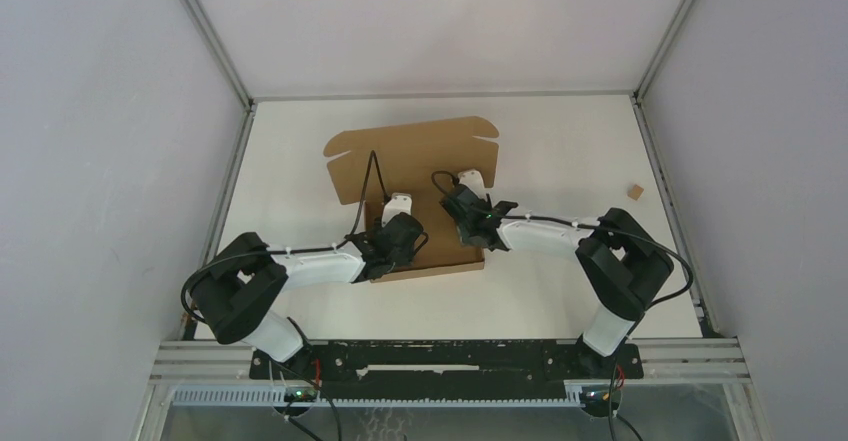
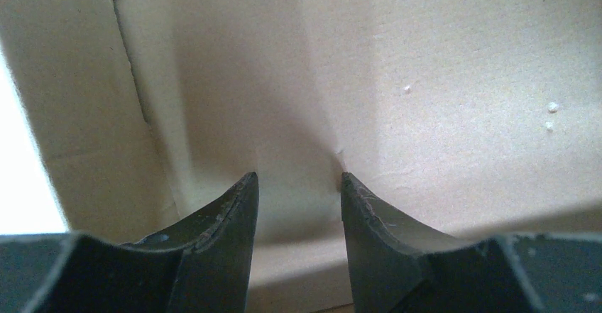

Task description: Fold the paper box

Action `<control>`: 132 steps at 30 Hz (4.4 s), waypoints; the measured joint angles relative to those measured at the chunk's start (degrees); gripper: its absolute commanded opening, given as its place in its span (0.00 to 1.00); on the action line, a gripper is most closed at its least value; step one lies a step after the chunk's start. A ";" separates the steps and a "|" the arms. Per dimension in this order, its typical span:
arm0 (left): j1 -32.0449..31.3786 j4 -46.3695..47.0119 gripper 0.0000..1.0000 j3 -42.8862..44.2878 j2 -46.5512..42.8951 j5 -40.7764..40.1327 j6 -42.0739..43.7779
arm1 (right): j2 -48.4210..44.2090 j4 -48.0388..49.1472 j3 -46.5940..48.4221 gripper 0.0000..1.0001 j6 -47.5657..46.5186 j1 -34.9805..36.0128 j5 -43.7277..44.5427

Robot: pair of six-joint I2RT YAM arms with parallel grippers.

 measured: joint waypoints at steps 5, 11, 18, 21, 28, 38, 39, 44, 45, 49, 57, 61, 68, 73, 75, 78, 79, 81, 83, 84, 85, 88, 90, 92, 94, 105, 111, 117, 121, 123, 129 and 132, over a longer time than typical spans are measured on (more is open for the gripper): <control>0.00 0.00 0.50 0.00 0.00 0.00 -0.02 | -0.66 -3.48 0.00 0.36 2.10 0.24 1.84; -0.02 0.68 0.50 0.00 0.11 0.44 0.00 | -1.01 -6.19 0.00 0.20 6.21 0.72 3.85; -0.02 0.94 0.50 0.00 0.11 0.90 0.00 | -1.01 -7.58 0.00 0.32 9.07 1.99 6.23; 0.00 0.94 0.50 0.00 0.11 0.96 0.00 | -1.01 -7.98 0.00 0.41 9.05 2.16 7.10; 0.00 1.03 0.50 0.00 0.11 0.94 0.02 | -1.01 -5.75 0.00 0.53 8.28 -1.73 5.33; 0.00 1.22 0.50 0.00 0.22 0.94 0.00 | 4.57 1.49 5.55 0.50 3.85 -4.11 5.29; 0.00 1.22 0.50 0.00 0.22 0.94 0.02 | 4.79 2.08 5.57 0.50 3.28 -4.11 5.42; 0.00 1.25 0.49 0.00 0.24 0.94 0.02 | 7.85 6.25 6.45 0.46 1.11 -4.46 6.54; 0.00 1.25 0.49 0.00 0.24 0.94 0.02 | 8.79 6.86 6.78 0.45 0.81 -4.59 6.73; 0.00 1.27 0.49 0.00 0.24 0.94 0.04 | 11.04 8.33 6.93 0.43 -0.09 -4.92 7.74; 0.00 1.49 0.49 0.00 0.33 0.94 0.02 | 11.65 11.30 6.93 0.41 -0.35 -4.94 10.82; 0.00 1.49 0.49 0.00 0.35 0.94 0.02 | 11.65 13.14 6.93 0.25 -0.46 -4.94 11.56; 0.00 1.81 0.49 0.00 0.46 0.92 0.07 | 11.80 13.60 6.93 0.22 -0.68 -4.94 11.54; 0.00 2.03 0.49 0.00 0.55 0.92 0.22 | 12.04 13.64 6.93 0.23 -0.68 -4.90 12.09; 0.00 2.19 0.49 0.00 0.61 0.92 0.35 | 12.04 13.64 6.93 0.25 -0.74 -4.90 12.17; 0.00 2.23 0.49 0.00 0.63 0.92 0.44 | 12.04 13.66 6.93 0.38 -1.07 -4.92 12.17; 0.00 2.23 0.49 0.00 0.63 0.90 0.44 | 12.04 13.68 6.93 0.44 -1.36 -4.96 12.13; 0.00 2.23 0.49 0.00 0.63 0.90 0.44 | 12.04 13.75 6.93 0.51 -1.57 -5.09 11.98; 0.00 2.23 0.49 0.00 0.66 0.90 0.44 | 12.04 13.66 6.93 0.55 -1.86 -5.27 11.37; 0.00 2.23 0.49 0.00 0.68 0.90 0.44 | 11.93 13.55 6.93 0.56 -1.99 -5.35 10.97; 0.00 2.25 0.49 0.00 0.68 0.90 0.46 | 11.69 13.31 6.93 0.57 -2.05 -5.40 10.64; 0.00 2.25 0.48 0.00 0.70 0.87 0.46 | 9.92 12.11 6.86 0.58 -2.36 -5.38 9.33; 0.00 2.25 0.48 0.00 0.70 0.87 0.46 | 8.02 11.13 6.86 0.58 -2.38 -5.35 8.35; 0.00 2.25 0.48 0.00 0.70 0.87 0.46 | 5.81 9.77 6.86 0.58 -2.36 -5.31 7.45; 0.00 2.23 0.48 0.00 0.70 0.87 0.46 | 3.80 8.15 6.86 0.58 -2.34 -4.83 6.67; 0.00 2.25 0.48 0.00 0.70 0.85 0.44 | -1.44 -3.87 2.47 0.58 1.31 -0.22 3.19; 0.00 2.25 0.48 0.00 0.70 0.85 0.44 | -0.02 -7.13 1.22 0.55 3.43 1.18 4.35; 0.00 2.25 0.48 0.00 0.70 0.85 0.44 | 2.73 -7.06 1.18 0.52 3.96 1.14 6.99; 0.00 2.27 0.48 0.00 0.70 0.85 0.44 | 2.89 -5.97 1.18 0.50 3.93 0.46 8.48; 0.00 2.27 0.48 0.00 0.70 0.83 0.46 | 3.21 -5.25 1.18 0.49 3.89 0.00 8.61; 0.00 2.60 0.48 0.00 0.74 1.01 0.46 | 4.15 -2.54 1.20 0.29 3.87 -0.83 8.72; -0.02 2.82 0.48 0.00 0.85 1.03 0.50 | 4.33 -1.88 1.20 0.29 3.80 -0.85 8.87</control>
